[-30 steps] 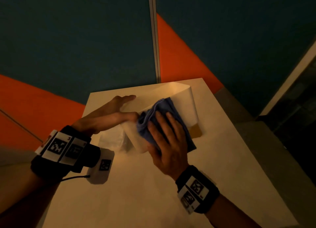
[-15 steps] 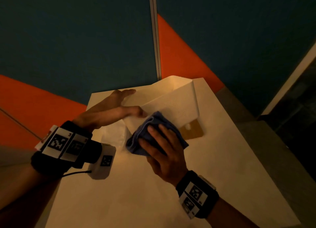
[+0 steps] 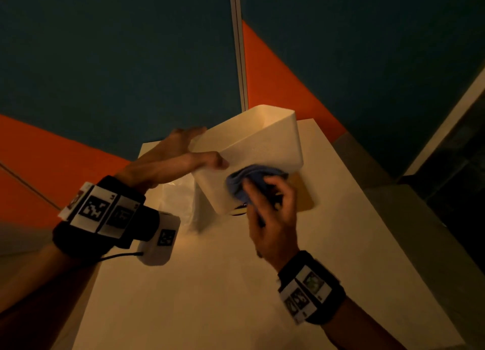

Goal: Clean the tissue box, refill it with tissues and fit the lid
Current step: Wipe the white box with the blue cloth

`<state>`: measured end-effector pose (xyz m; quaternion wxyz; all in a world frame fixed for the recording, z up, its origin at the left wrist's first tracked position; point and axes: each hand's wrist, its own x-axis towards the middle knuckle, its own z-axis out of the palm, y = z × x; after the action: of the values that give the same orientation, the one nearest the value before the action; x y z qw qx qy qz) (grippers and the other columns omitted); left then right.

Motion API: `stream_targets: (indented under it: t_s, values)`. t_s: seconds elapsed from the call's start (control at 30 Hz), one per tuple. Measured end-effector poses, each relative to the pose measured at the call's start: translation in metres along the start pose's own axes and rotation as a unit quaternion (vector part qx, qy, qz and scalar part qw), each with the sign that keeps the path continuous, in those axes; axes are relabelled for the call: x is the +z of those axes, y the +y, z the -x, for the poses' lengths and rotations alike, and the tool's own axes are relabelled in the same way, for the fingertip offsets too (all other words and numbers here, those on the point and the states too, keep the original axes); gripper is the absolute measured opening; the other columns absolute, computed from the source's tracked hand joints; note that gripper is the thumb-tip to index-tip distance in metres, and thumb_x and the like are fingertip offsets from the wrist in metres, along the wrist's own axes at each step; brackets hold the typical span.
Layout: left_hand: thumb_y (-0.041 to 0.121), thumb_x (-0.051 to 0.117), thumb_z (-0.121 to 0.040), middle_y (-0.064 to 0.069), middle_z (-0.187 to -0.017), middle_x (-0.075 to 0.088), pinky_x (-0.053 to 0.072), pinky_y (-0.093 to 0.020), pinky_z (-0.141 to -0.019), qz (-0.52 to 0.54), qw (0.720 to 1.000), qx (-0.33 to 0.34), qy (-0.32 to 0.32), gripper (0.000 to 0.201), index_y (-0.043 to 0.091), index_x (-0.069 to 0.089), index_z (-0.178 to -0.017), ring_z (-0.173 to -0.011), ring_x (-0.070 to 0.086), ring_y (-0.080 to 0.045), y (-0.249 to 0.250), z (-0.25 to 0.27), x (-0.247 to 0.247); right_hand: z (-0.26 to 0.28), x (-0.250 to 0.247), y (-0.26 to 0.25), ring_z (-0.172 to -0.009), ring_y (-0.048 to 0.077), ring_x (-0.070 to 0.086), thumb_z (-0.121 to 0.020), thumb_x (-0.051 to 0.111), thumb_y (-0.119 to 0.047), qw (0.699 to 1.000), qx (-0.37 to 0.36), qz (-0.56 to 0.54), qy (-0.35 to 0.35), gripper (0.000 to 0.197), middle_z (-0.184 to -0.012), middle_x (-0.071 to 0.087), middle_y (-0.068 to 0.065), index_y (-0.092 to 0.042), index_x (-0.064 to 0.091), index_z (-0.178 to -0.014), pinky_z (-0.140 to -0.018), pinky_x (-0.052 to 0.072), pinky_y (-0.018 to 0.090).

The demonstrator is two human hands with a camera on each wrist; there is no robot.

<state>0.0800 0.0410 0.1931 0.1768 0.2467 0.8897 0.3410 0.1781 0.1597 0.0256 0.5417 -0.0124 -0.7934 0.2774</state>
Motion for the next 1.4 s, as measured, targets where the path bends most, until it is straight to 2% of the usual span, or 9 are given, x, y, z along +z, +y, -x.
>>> stream_targets:
  t_s: [0.1, 0.23, 0.37, 0.6, 0.8, 0.9, 1.17, 1.33, 1.4]
  values:
    - [0.052, 0.07, -0.054, 0.005, -0.137, 0.039, 0.032, -0.01, -0.08, -0.032, 0.999, 0.006, -0.005, 0.095, 0.025, 0.037, -0.138, -0.11, 0.031, -0.003, 0.004, 0.0, 0.001, 0.006, 0.001, -0.008, -0.102, 0.024, 0.052, -0.1, 0.04, -0.027, 0.997, -0.062, 0.0, -0.034, 0.027, -0.116, 0.042, 0.008, -0.023, 0.055, -0.122, -0.091, 0.047, 0.025]
    - [0.026, 0.07, -0.078, 0.027, -0.091, 0.04, 0.033, 0.008, -0.052, -0.019, 1.0, 0.01, 0.012, 0.062, 0.023, 0.043, -0.133, -0.092, 0.039, 0.002, 0.009, 0.002, 0.001, -0.001, -0.002, -0.002, -0.096, 0.022, 0.054, -0.098, 0.045, -0.024, 1.0, 0.012, -0.001, 0.016, 0.029, -0.114, 0.041, 0.008, -0.019, 0.055, -0.125, -0.09, 0.047, 0.021]
    - [0.052, 0.071, -0.054, 0.013, -0.115, 0.04, 0.029, -0.002, -0.062, -0.054, 0.998, 0.03, 0.001, 0.09, 0.024, 0.043, -0.135, -0.105, 0.035, -0.003, 0.009, 0.001, 0.001, 0.005, -0.003, -0.008, -0.097, 0.022, 0.053, -0.099, 0.041, -0.024, 0.999, -0.033, -0.007, -0.023, 0.028, -0.112, 0.041, 0.007, -0.02, 0.055, -0.123, -0.091, 0.044, 0.017]
    - [0.039, 0.073, -0.07, 0.011, -0.115, 0.044, 0.034, -0.001, -0.06, -0.049, 0.998, 0.037, 0.021, 0.07, 0.026, 0.044, -0.133, -0.096, 0.036, -0.001, 0.009, 0.005, 0.003, -0.002, -0.009, -0.008, -0.095, 0.02, 0.053, -0.099, 0.043, -0.023, 1.0, 0.0, -0.009, 0.007, 0.03, -0.112, 0.041, 0.007, -0.019, 0.06, -0.123, -0.089, 0.046, 0.019]
    - [0.056, 0.065, -0.045, 0.012, -0.12, 0.034, 0.031, -0.013, -0.074, -0.044, 0.998, 0.042, -0.006, 0.095, 0.034, 0.038, -0.133, -0.107, 0.034, -0.006, 0.008, 0.011, 0.002, -0.007, -0.008, 0.002, -0.125, 0.029, 0.037, -0.1, 0.036, -0.035, 0.996, 0.072, 0.03, 0.049, 0.034, -0.136, 0.033, 0.008, -0.022, 0.046, -0.13, -0.111, 0.034, 0.027]
    - [0.046, 0.072, -0.061, 0.019, -0.107, 0.039, 0.033, -0.007, -0.064, -0.019, 0.998, 0.052, -0.018, 0.068, 0.042, 0.037, -0.118, -0.1, 0.038, -0.002, 0.009, 0.013, 0.004, -0.028, -0.01, 0.006, -0.139, 0.031, 0.025, -0.1, 0.029, -0.04, 0.987, 0.137, 0.013, 0.086, 0.043, -0.147, 0.023, 0.011, -0.018, 0.038, -0.136, -0.115, 0.028, 0.046]
    - [0.062, 0.054, -0.034, 0.025, -0.102, 0.041, 0.035, 0.0, -0.064, -0.045, 0.996, 0.073, -0.008, 0.084, 0.041, 0.041, -0.114, -0.087, 0.043, 0.009, 0.011, 0.011, 0.009, -0.016, 0.001, -0.003, -0.149, 0.009, 0.003, -0.101, 0.023, -0.044, 0.998, 0.013, 0.061, 0.01, 0.044, -0.157, 0.019, -0.005, -0.03, 0.034, -0.142, -0.12, 0.011, 0.037]
    - [0.067, 0.058, -0.033, 0.005, -0.14, 0.032, 0.034, -0.029, -0.095, -0.09, 0.995, 0.045, -0.01, 0.113, 0.036, 0.031, -0.138, -0.126, 0.036, -0.016, 0.0, 0.008, 0.009, -0.047, -0.01, 0.003, -0.141, 0.019, 0.025, -0.099, 0.028, -0.048, 0.988, 0.122, 0.024, 0.096, 0.05, -0.151, 0.031, 0.014, -0.02, 0.033, -0.14, -0.116, 0.028, 0.039]
    - [0.068, 0.059, -0.035, 0.004, -0.141, 0.031, 0.034, -0.031, -0.096, -0.103, 0.993, 0.053, -0.016, 0.112, 0.037, 0.029, -0.139, -0.122, 0.036, -0.014, -0.002, 0.009, 0.006, -0.059, -0.02, 0.004, -0.131, 0.002, 0.042, -0.096, 0.035, -0.044, 0.971, 0.2, -0.079, 0.106, 0.052, -0.145, 0.042, 0.005, -0.023, 0.033, -0.143, -0.108, 0.037, 0.02]
